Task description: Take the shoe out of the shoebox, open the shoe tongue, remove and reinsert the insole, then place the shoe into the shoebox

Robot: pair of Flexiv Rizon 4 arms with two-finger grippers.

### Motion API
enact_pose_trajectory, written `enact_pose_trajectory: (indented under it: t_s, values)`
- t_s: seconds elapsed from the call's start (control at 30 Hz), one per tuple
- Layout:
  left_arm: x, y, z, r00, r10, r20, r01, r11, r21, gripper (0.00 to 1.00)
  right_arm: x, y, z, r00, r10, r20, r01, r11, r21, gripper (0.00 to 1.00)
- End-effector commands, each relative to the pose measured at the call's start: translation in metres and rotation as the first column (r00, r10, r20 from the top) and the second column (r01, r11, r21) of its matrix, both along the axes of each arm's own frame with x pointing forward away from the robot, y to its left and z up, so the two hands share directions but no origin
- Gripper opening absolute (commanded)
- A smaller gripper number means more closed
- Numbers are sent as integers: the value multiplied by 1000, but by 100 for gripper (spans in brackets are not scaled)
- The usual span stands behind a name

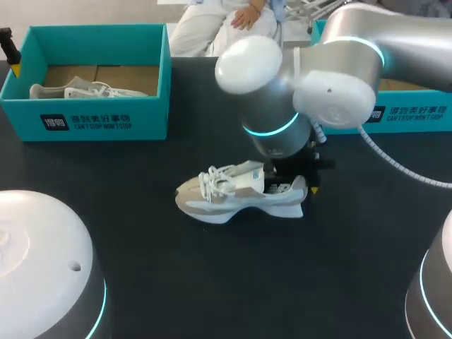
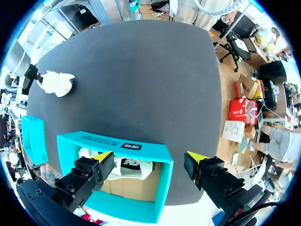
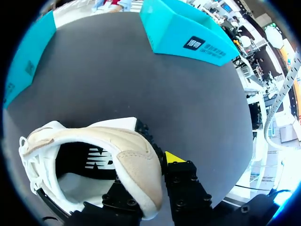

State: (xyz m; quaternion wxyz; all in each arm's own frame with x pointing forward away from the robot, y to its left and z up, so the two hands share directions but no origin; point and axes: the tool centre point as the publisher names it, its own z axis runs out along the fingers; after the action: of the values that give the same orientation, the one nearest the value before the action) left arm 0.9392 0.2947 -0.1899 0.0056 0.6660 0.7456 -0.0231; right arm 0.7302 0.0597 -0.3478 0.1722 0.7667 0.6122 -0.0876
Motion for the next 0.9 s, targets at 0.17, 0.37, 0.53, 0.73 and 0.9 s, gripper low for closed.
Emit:
enact_pose_trajectory:
  t_s: [0.17,0.37,0.53,0.73,0.9]
  values:
    - [-1,0,0,1000,0,2,0,1000,2,100,-9,26,-22,986,-149,72,148,989,23,0]
    - [-1,0,0,1000,0,2,0,1000,2,100,-12,34,-30,989,-129,68,128,992,18,0]
    - [-1,0,0,1000,0,2,0,1000,2,100,-14,38,-36,989,-132,59,131,991,18,0]
    - [-1,0,0,1000,0,2,0,1000,2,100,-15,35,-34,987,-147,62,146,989,19,100]
    - [-1,0,0,1000,0,2,0,1000,2,100,-17,32,-8,989,-128,77,124,990,62,100]
